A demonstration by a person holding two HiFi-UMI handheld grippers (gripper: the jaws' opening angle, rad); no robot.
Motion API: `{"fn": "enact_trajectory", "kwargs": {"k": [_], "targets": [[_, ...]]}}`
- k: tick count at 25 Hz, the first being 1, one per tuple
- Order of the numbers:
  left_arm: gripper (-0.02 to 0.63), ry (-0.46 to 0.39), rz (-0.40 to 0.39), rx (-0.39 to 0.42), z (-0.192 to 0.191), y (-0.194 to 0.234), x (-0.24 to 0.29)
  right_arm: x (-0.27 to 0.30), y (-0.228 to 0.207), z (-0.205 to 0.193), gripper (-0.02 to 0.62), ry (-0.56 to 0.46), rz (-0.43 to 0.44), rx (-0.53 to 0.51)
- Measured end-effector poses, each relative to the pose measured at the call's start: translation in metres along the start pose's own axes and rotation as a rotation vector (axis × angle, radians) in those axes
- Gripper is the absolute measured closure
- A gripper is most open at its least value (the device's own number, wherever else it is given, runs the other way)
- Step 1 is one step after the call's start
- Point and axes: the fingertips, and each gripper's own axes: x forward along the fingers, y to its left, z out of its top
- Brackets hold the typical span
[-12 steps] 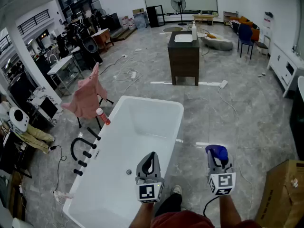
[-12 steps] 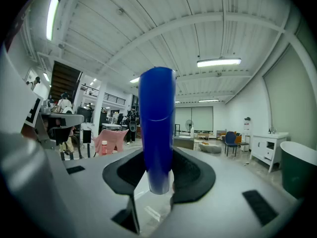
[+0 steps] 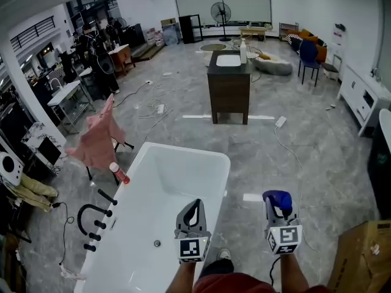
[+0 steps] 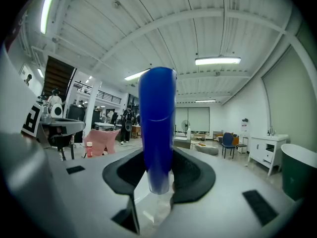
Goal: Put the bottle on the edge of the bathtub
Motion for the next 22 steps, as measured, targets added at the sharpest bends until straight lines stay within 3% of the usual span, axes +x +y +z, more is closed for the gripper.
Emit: {"fn": "enact_trajectory", "kwargs": {"k": [11, 16, 22], "targets": [[0.601, -0.005, 0.041, -0.044, -0.013, 0.078, 0.108, 0.133, 0.005, 0.02, 0.445, -0.003, 0.035, 0.023], [0.601, 0.007, 0.034, -0.101, -0.02, 0.082, 0.144, 0.159, -0.011, 0.024, 0.445, -0.004, 0.036, 0.038], [0.601, 0.022, 0.018, -0.043, -0.026, 0.075, 0.194, 0.207, -0.045, 0.021, 0.445, -0.007, 0.049, 0.033]]}}
